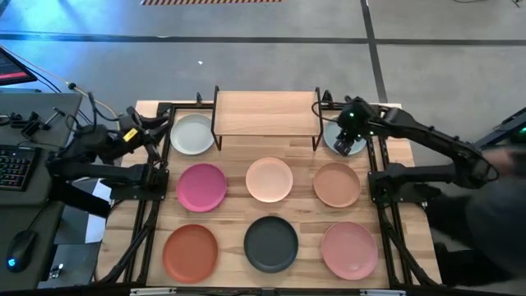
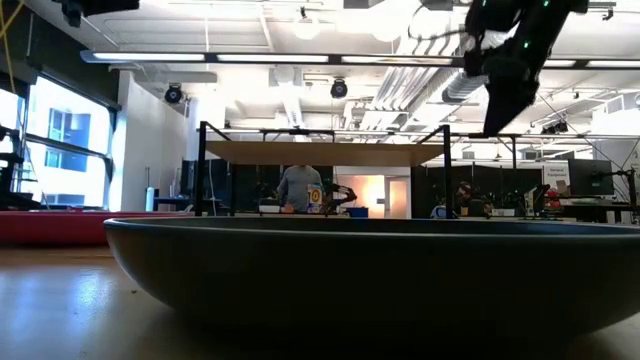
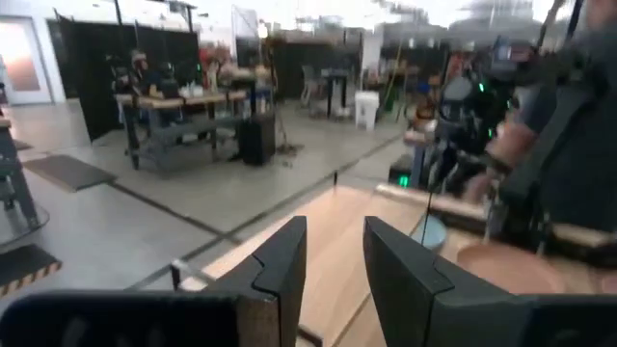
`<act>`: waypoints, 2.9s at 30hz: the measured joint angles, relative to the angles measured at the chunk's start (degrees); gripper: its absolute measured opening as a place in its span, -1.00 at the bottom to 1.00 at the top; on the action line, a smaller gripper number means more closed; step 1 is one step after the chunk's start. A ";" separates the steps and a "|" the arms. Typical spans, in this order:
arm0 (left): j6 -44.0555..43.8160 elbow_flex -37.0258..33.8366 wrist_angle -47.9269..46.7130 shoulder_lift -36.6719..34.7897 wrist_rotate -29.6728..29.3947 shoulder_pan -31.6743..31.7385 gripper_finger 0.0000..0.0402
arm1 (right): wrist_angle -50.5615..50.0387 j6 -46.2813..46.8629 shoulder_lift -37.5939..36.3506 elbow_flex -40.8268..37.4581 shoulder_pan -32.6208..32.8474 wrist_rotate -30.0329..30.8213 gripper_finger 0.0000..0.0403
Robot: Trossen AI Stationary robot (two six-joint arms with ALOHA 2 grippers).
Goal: Place and stack plates onto a shelf
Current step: Put the brown plate on the shelf
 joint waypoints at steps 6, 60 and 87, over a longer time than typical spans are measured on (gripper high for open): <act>-0.01 1.10 -1.95 2.66 3.08 0.00 -0.52 | 1.81 -0.65 1.88 -5.28 -1.47 -3.35 -0.32; -1.63 1.12 -2.83 3.80 3.41 0.00 -0.52 | 19.35 6.44 23.10 -12.93 -1.82 4.67 -0.32; -3.11 1.12 -2.81 3.80 3.33 0.00 -0.52 | 8.34 14.21 10.38 -13.21 0.74 5.47 -0.32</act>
